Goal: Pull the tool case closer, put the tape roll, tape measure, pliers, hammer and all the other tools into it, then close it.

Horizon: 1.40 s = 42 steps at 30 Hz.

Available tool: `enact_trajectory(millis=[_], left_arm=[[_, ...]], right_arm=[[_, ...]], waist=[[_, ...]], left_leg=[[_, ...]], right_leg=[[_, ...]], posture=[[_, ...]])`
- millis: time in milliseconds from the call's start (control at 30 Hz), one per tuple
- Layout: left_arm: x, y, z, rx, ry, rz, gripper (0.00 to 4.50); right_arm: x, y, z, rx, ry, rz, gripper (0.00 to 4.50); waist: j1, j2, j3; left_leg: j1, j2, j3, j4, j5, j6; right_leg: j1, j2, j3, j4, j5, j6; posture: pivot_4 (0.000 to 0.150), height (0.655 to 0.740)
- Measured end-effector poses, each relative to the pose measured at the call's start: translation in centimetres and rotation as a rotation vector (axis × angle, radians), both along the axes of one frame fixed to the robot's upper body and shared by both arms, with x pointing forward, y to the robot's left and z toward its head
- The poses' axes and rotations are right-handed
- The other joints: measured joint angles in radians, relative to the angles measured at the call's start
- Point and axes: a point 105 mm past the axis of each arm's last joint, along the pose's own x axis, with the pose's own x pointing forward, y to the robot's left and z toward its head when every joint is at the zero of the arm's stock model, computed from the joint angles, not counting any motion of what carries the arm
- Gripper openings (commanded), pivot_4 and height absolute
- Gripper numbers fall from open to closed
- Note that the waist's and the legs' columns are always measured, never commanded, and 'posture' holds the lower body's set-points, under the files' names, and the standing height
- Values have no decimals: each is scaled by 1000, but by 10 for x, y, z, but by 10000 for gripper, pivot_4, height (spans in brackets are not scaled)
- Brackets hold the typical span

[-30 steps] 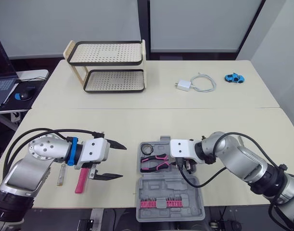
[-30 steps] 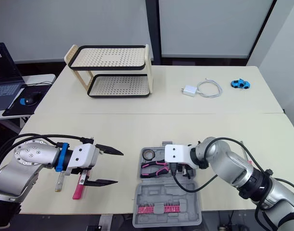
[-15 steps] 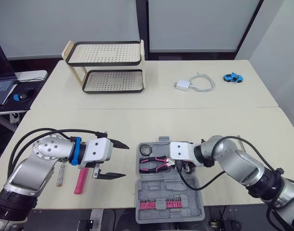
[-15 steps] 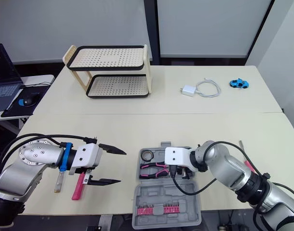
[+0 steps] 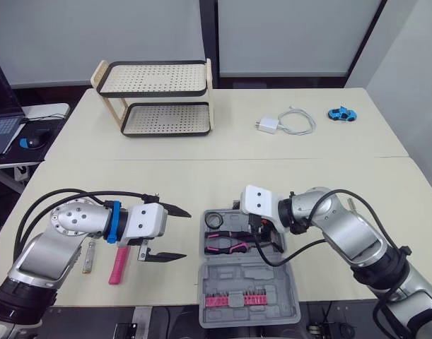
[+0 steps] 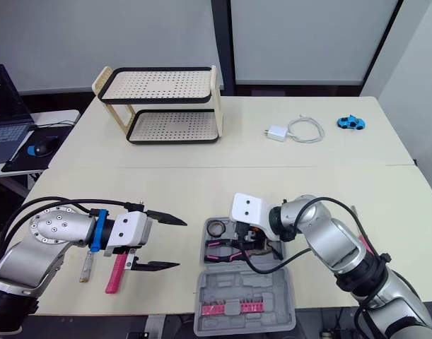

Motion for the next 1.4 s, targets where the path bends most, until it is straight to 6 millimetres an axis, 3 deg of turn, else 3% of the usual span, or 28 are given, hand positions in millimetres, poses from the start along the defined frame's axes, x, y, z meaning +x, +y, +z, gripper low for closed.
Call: enact_trajectory(millis=[233,600,1000,1233,1400], left_arm=[[-1,1,-3,-3,8,11,45000],[0,1,-3,-6,6,20,45000],[-3,3,-10,-9,26,39,45000],[-4,11,-15,-16,31,65,45000],[-1,30,-16,-30,13,144,45000]], right_arm=[[4,3,-25,-6,7,-36,664],[7,6,-56,-96,45,-57,251],[9,8,-62,-140,15,-34,251],[9,12,-60,-96,-7,-33,251],[5,7,-26,17,-56,-38,251]], waist=[[-2,0,0],[-14,0,0],[-15,0,-3],[-15,0,-3],[-14,1,-3]], left_leg=[[0,-1,0,0,0,0],[0,-1,0,0,0,0],[4,0,0,0,0,1],[4,0,0,-1,0,1],[2,1,0,-1,0,0]], right_leg=[[0,1,0,1,0,0],[0,1,0,1,0,0],[2,1,0,1,0,0],[1,1,0,1,0,0],[0,0,1,1,0,0]], posture=[[1500,7400],[1500,7400],[1500,7400],[1500,7400],[1500,7400]])
